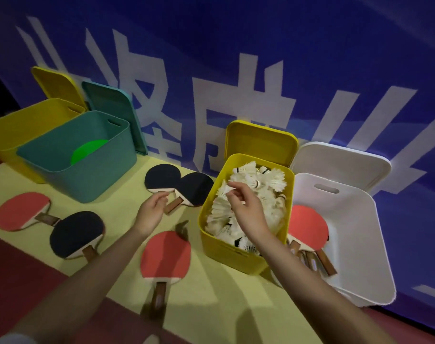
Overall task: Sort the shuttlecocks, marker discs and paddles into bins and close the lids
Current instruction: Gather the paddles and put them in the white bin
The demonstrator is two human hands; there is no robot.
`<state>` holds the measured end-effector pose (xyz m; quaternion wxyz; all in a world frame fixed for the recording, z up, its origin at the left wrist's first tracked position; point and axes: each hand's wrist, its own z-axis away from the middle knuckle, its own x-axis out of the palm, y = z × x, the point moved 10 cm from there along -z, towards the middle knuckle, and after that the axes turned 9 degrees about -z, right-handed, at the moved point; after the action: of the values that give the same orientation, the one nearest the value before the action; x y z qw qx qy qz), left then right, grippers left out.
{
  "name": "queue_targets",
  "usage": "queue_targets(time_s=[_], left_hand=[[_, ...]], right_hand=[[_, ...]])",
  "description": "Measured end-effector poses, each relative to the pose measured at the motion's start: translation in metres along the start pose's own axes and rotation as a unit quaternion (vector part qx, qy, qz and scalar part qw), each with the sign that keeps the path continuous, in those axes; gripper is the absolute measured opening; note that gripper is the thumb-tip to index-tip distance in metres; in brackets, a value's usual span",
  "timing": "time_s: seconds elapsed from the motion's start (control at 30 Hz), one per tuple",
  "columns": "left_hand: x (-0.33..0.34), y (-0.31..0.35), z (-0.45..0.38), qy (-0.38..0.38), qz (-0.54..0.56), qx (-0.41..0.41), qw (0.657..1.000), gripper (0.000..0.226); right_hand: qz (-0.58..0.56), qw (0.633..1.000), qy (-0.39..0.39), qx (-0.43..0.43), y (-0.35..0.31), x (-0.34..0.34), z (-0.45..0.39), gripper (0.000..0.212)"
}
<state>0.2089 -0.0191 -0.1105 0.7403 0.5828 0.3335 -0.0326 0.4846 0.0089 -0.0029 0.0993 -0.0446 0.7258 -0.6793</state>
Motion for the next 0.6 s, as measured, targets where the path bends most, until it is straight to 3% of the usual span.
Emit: queue_targets(time_s=[0.17, 0.27, 0.37, 0.5, 0.6], left_hand=[[-0.047, -0.097, -0.008, -0.028, -0.102, -0.047, 0.993, 0.027], [-0.080, -0.149, -0.012, -0.029, -0.135, -0.059, 0.989, 0.028], [-0.124, -0.193, -0.024, -0.012, -0.198, -0.083, 0.977, 0.030], [-0.174, -0.240, -0.042, -0.005, -0.304, -0.111, 0.946, 0.034], [-0.201, -0.270, -0.050, 0.008, -0.345, -0.131, 0.929, 0.042]], right_hand=[[0.018, 0.993, -0.093, 0.065, 0.036, 0.128, 0.008, 0.018], [0.029, 0.987, -0.101, 0.118, 0.083, 0.182, 0.010, 0.019], [0.074, 0.976, -0.072, 0.190, 0.142, 0.201, 0.011, 0.018], [0.101, 0.951, 0.029, 0.292, 0.191, 0.186, 0.032, 0.016], [0.212, 0.921, 0.063, 0.319, 0.212, 0.170, 0.049, 0.029]])
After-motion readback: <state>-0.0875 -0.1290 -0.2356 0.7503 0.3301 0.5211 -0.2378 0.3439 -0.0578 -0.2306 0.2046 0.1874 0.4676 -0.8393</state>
